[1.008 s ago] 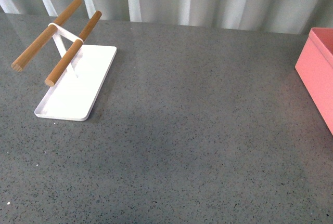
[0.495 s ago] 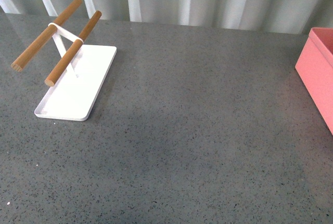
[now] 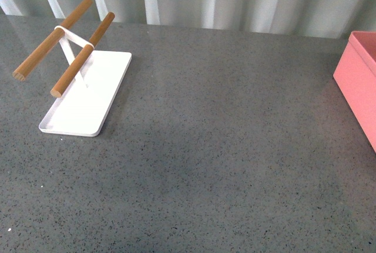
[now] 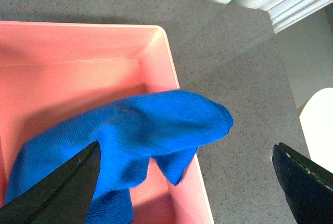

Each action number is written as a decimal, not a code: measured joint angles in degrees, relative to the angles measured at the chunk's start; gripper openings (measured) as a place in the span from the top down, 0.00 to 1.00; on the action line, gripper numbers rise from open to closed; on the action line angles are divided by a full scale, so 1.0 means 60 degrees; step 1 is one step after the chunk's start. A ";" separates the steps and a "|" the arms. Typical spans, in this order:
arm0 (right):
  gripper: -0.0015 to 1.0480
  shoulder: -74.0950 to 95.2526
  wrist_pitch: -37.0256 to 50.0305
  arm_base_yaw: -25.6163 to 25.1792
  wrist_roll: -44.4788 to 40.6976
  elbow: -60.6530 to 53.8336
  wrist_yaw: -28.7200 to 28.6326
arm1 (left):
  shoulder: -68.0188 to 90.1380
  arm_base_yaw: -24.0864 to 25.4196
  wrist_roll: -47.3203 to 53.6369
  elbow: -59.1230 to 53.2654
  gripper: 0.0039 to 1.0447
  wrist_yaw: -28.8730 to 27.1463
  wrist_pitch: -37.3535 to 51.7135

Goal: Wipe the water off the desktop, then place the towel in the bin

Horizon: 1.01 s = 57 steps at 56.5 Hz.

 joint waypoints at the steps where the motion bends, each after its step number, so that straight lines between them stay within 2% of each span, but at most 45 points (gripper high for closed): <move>1: 0.07 0.0000 0.0000 0.0000 0.0000 0.0000 0.0000 | 0.0000 0.0000 0.0000 0.0000 0.06 0.0000 0.0000; 26: 0.07 0.0000 0.0007 0.0000 0.0004 -0.0004 -0.0011 | 0.0000 0.0000 0.0000 0.0000 0.06 0.0000 0.0000; 27: 0.08 -0.0033 0.0386 -0.0058 0.0157 -0.0149 -0.0404 | 0.0000 0.0000 0.0000 0.0000 0.06 0.0000 0.0000; 30: 0.18 -0.0328 0.3512 -0.0200 0.0980 -0.1468 -0.2907 | 0.0000 0.0000 0.0004 0.0000 0.06 0.0000 0.0000; 31: 0.23 -0.0484 0.5089 -0.0222 0.1421 -0.2211 -0.4000 | 0.0000 0.0000 0.0000 0.0000 0.06 -0.0036 0.0000; 34: 0.35 -0.0987 0.7952 -0.0095 0.2058 -0.3869 -0.5439 | 0.0000 0.0000 0.0004 0.0000 0.06 0.0000 0.0000; 35: 0.38 -0.1151 0.8582 -0.0022 0.2167 -0.4273 -0.5581 | 0.0000 0.0000 0.0004 0.0000 0.06 0.0000 0.0000; 37: 0.46 -0.1581 0.9745 0.0168 0.2357 -0.5104 -0.5606 | 0.0000 0.0000 0.0004 0.0000 0.06 0.0004 0.0000; 40: 0.58 -0.2186 1.0542 0.0382 0.2510 -0.5945 -0.5461 | 0.0000 0.0000 0.0004 0.0000 0.06 0.0000 0.0000; 49: 0.95 -0.3555 1.0987 0.0903 0.2630 -0.7970 -0.4911 | 0.0000 0.0000 0.0004 0.0000 0.06 0.0000 0.0000; 57: 0.97 -0.4441 1.1016 0.1155 0.2663 -0.8834 -0.4634 | 0.0000 0.0000 0.0004 0.0000 0.06 -0.0004 0.0000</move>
